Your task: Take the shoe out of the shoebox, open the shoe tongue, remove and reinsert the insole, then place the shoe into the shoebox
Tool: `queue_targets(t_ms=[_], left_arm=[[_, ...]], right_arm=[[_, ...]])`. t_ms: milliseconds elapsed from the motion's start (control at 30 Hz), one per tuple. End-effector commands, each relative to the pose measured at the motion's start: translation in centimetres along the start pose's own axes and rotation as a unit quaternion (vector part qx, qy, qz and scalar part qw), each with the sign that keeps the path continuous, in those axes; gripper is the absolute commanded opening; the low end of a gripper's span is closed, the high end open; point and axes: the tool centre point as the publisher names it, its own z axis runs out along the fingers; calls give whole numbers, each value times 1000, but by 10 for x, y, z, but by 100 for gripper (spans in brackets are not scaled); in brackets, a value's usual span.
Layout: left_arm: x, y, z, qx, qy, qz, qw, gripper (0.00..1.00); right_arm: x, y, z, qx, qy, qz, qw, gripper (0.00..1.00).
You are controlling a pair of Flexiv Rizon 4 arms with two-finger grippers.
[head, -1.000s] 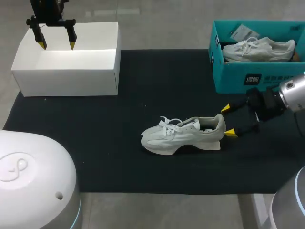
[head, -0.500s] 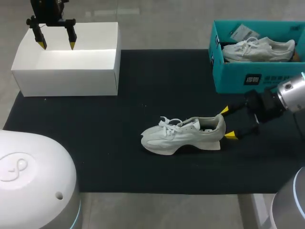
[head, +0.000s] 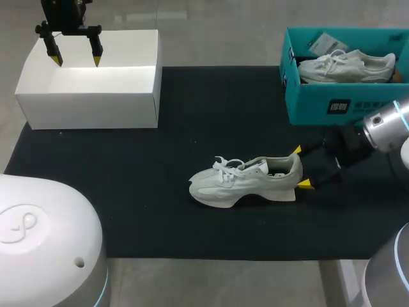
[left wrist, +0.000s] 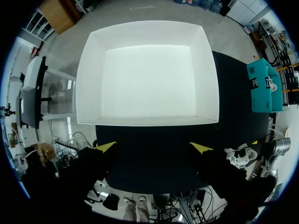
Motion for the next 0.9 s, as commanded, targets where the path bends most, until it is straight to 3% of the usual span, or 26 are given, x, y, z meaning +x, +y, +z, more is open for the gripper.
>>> queue_targets(t_ms=[33, 433, 900], left_arm=[[0, 0, 0, -1, 0, 0, 1000, 100], [0, 0, 0, -1, 0, 0, 1000, 100], [0, 0, 0, -1, 0, 0, 1000, 100]], right_arm=[[-7, -1, 16, -2, 3, 0, 1000, 100], [6, 7, 35, -28, -2, 19, 999, 100], [8, 5, 58, -28, -21, 39, 999, 100]])
